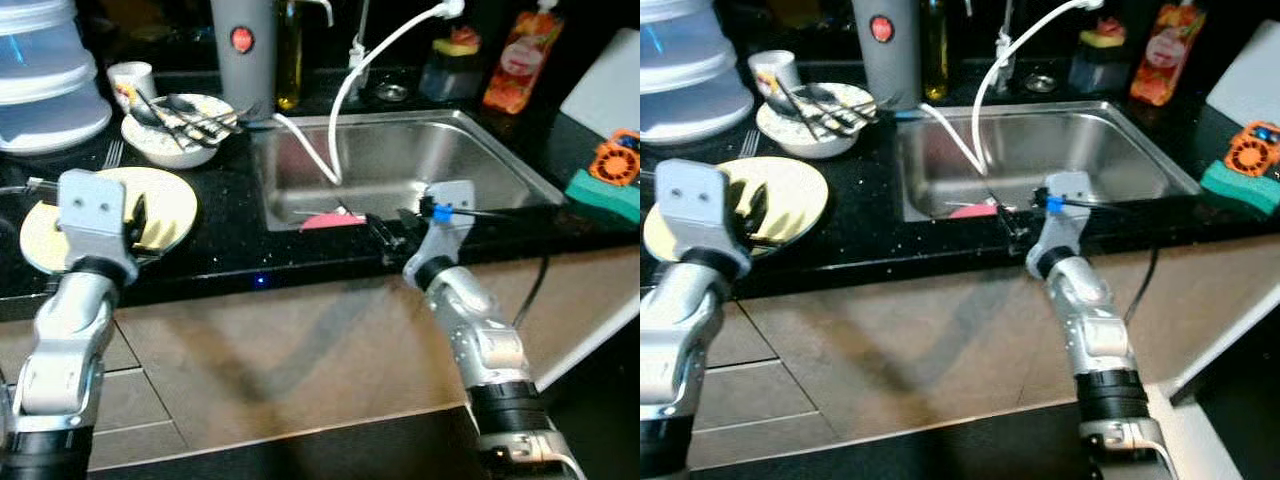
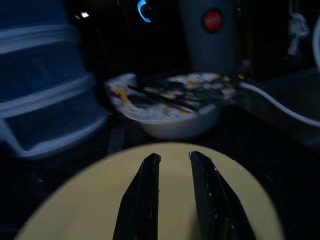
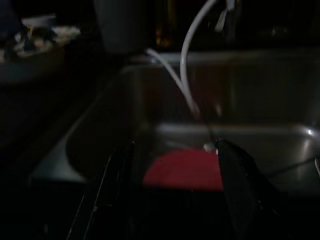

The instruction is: Kitchen organization

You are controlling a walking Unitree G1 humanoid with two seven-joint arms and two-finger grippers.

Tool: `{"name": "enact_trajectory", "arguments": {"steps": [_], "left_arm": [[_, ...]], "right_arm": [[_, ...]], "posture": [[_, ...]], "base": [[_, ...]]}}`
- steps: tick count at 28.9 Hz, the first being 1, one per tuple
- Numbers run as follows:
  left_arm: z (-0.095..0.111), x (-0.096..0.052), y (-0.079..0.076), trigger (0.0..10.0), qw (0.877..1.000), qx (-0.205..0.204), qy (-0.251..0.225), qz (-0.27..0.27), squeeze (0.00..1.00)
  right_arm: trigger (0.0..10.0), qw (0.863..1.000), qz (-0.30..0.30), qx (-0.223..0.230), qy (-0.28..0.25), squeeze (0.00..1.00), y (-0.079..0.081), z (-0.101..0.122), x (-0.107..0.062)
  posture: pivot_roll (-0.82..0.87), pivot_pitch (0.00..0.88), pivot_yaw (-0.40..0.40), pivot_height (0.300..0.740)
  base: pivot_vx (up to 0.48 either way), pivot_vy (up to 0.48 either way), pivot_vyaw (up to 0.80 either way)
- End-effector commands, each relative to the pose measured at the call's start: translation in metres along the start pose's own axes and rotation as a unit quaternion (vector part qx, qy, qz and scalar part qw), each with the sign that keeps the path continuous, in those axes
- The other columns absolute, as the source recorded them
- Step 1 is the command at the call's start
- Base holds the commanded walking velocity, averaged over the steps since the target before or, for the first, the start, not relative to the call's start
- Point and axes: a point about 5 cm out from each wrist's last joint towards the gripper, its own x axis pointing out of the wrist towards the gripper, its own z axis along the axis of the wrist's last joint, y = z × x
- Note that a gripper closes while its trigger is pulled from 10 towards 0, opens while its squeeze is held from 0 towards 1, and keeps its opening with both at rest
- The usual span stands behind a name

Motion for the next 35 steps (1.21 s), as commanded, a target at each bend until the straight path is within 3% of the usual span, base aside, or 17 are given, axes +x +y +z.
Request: {"name": "enact_trajectory", "arguments": {"steps": [1,35], "left_arm": [[-0.001,-0.001,0.003,10.0,1.000,0.009,0.009,0.004,0.00],[0.019,0.002,-0.004,10.0,1.000,-0.012,-0.015,-0.006,0.00]], "right_arm": [[10.0,1.000,0.008,0.006,0.004,0.00,0.005,-0.003,-0.001],[10.0,0.999,0.025,0.043,-0.016,0.00,0.013,-0.001,0.000]], "posture": [[0.00,0.126,-0.024,0.740],[0.03,0.119,-0.007,0.740]], "base": [[0.281,0.000,0.00],[0.249,0.000,0.00]]}}
